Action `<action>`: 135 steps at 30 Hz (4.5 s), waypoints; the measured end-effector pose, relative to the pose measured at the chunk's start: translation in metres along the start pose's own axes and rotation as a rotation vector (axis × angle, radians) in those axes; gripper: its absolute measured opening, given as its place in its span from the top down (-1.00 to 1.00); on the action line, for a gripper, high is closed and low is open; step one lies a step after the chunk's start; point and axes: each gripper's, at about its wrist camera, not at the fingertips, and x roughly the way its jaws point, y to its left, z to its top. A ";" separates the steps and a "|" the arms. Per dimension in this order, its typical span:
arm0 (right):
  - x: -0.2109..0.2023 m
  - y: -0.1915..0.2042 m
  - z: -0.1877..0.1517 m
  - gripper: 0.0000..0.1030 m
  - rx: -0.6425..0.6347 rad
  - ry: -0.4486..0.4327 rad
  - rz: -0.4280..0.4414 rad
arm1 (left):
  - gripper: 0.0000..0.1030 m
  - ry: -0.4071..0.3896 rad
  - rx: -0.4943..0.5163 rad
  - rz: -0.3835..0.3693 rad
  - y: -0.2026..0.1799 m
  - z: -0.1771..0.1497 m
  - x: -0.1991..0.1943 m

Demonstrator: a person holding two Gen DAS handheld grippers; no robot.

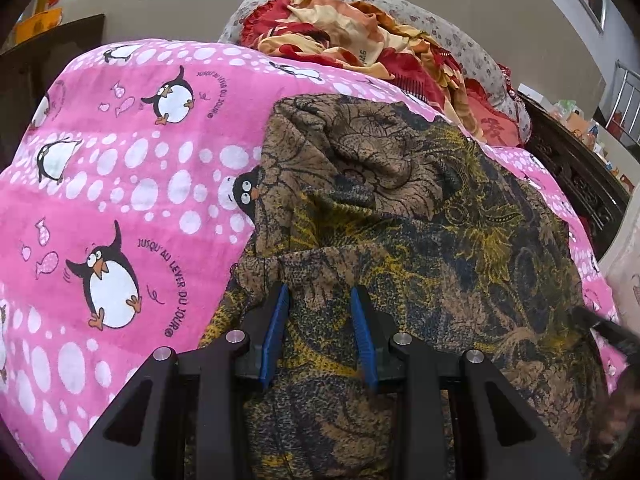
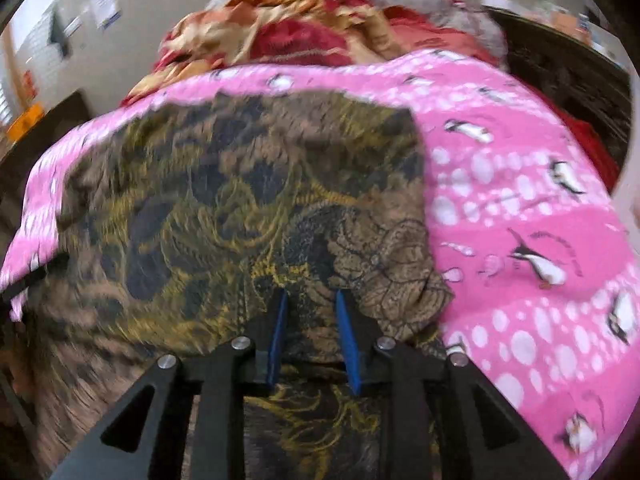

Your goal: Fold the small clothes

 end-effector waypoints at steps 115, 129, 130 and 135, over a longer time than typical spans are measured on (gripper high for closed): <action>-0.210 -0.076 -0.187 -0.49 -0.122 -0.154 0.172 | 0.37 0.349 -0.079 -0.474 0.079 -0.196 -0.209; -0.194 -0.124 -0.224 -0.05 -0.052 -0.020 0.312 | 0.73 0.347 0.061 -0.404 0.059 -0.200 -0.215; -0.189 -0.126 -0.226 -0.05 -0.042 -0.017 0.323 | 0.80 0.347 0.068 -0.397 0.059 -0.201 -0.215; -0.183 -0.144 -0.228 -0.06 0.060 0.000 0.480 | 0.93 0.352 0.062 -0.399 0.063 -0.200 -0.217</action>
